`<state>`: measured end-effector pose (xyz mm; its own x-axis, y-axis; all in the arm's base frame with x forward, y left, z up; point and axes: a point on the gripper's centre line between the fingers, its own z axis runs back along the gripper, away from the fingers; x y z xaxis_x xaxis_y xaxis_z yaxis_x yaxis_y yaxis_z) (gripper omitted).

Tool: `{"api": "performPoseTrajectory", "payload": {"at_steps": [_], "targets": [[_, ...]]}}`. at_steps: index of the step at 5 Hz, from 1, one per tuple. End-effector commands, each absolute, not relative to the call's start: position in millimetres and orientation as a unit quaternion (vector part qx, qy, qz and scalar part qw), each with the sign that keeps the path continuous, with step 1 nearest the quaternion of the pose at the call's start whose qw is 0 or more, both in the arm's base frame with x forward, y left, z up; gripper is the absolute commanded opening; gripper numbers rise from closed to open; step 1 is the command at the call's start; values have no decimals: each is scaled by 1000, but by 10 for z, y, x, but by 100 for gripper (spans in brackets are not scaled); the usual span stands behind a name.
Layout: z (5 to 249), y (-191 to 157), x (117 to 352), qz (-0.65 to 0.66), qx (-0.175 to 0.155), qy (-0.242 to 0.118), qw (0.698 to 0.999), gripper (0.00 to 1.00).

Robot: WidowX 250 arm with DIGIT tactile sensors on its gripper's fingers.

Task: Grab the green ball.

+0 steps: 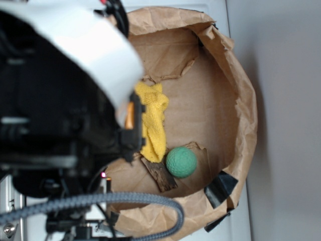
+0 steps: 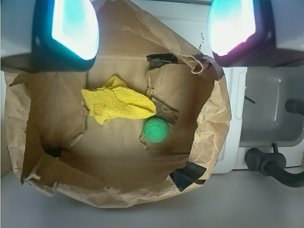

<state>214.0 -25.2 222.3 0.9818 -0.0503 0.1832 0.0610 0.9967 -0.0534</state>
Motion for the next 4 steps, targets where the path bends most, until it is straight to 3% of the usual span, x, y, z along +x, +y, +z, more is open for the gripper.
{"api": "performPoseTrajectory", "payload": {"at_steps": [1,2,4], "targets": [[1440,67,2652,2,3,-53,999,100],[1174,90,2759,-6,22,-44,999,100],[891,-311,2876,-88,-24,-82,992,100]]}}
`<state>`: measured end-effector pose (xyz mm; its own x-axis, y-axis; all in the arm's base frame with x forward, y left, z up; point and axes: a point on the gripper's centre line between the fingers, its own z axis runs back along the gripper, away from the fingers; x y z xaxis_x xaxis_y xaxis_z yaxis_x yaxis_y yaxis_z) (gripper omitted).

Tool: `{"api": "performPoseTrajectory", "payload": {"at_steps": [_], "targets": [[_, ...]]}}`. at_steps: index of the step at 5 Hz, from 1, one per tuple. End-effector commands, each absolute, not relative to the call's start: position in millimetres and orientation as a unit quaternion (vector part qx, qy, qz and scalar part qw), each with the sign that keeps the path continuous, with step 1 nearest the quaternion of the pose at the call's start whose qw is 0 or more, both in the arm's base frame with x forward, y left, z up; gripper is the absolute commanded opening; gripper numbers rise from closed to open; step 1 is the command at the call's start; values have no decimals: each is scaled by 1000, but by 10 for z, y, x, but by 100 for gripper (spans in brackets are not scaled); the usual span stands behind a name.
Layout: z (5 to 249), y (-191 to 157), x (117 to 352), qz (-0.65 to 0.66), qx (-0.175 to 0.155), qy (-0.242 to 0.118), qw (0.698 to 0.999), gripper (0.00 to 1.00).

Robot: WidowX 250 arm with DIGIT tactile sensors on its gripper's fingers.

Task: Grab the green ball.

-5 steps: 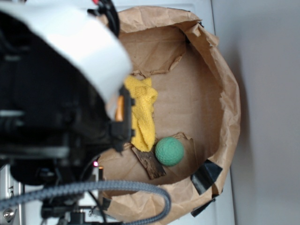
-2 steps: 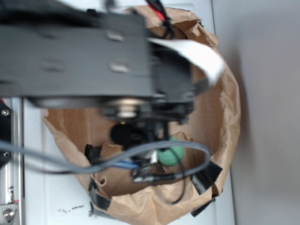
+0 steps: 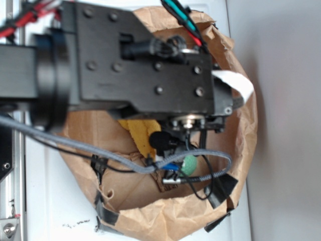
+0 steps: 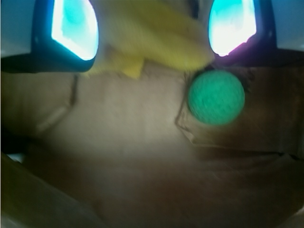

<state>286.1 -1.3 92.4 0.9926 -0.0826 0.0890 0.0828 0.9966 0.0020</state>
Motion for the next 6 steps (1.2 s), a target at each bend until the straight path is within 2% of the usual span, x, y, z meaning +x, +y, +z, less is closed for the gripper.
{"api": "performPoseTrajectory", "payload": {"at_steps": [1,2,3,4,5,6], "targets": [[620,-593,2680,-96,-57,-71,991,100],[290,-813,2620,-114,-54,-63,990,100],[92,-819,2635,-115,-25,-52,992,100],[85,-836,2611,-110,-14,-60,992,100],[142,-778,2603,-87,-29,-85,992,100],[374,-564,2588,-87,-85,-110,986,100]]}}
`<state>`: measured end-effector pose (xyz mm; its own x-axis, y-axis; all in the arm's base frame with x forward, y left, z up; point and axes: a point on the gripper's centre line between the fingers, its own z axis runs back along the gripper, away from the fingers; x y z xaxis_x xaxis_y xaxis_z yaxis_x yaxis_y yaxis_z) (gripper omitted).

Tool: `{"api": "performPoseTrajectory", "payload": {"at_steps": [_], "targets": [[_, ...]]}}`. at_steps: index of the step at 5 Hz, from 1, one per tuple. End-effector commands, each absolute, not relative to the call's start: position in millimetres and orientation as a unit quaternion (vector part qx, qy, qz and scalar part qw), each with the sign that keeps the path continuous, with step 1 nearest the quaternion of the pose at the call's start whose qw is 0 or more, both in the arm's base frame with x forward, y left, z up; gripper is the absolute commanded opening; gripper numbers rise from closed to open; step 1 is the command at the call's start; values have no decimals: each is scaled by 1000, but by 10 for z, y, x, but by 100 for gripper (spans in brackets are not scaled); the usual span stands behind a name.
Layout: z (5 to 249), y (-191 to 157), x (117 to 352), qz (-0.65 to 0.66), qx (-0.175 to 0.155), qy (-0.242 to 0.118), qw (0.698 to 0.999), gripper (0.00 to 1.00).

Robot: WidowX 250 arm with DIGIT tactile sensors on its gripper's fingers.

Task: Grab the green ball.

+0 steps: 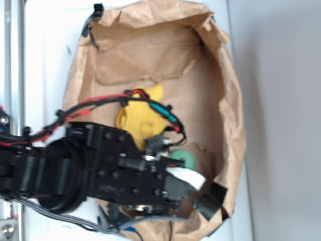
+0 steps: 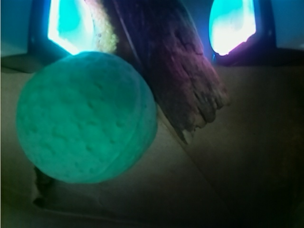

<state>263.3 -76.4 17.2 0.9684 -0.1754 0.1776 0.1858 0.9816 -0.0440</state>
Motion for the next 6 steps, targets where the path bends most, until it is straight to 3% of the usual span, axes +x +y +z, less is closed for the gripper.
{"api": "performPoseTrajectory", "payload": {"at_steps": [1,2,3,5,6], "targets": [[861,-248,2777,-97,-118,-104,983,100],[1346,102,3098,-95,-142,-111,979,100],[1822,114,3120,-95,-145,-115,978,100],[1495,-160,2988,-138,-133,-97,977,100],[1225,-297,2877,-157,-105,-87,978,100]]}}
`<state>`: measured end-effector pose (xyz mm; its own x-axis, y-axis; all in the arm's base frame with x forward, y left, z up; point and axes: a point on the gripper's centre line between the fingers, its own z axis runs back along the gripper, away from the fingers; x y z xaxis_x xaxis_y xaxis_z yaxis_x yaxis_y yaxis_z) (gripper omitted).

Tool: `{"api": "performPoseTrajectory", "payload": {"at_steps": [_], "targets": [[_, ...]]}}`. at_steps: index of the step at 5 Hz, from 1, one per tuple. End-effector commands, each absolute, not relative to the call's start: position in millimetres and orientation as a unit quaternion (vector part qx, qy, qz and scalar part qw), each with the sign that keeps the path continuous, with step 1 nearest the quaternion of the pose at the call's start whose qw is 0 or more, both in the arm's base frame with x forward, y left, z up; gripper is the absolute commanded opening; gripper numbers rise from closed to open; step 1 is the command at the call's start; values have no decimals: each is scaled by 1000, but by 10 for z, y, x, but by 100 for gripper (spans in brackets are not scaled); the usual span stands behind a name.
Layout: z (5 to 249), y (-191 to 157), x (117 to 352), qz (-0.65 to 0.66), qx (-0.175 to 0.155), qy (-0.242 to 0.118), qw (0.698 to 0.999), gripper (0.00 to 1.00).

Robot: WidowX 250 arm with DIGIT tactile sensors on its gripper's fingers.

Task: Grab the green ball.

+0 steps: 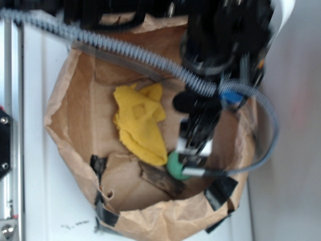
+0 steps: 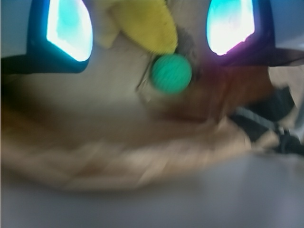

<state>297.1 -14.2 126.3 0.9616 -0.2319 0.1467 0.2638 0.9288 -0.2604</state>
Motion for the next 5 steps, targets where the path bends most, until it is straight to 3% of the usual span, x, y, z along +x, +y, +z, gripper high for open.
{"api": "performPoseTrajectory", "payload": {"at_steps": [1,3,4,5], "targets": [[968,-508,2871,-156,-84,-75,981,100],[410,-590,2977,-147,-45,-35,988,100],[30,-793,2611,-141,-19,-19,990,12],[90,-789,2641,-141,-27,-20,989,0]]}}
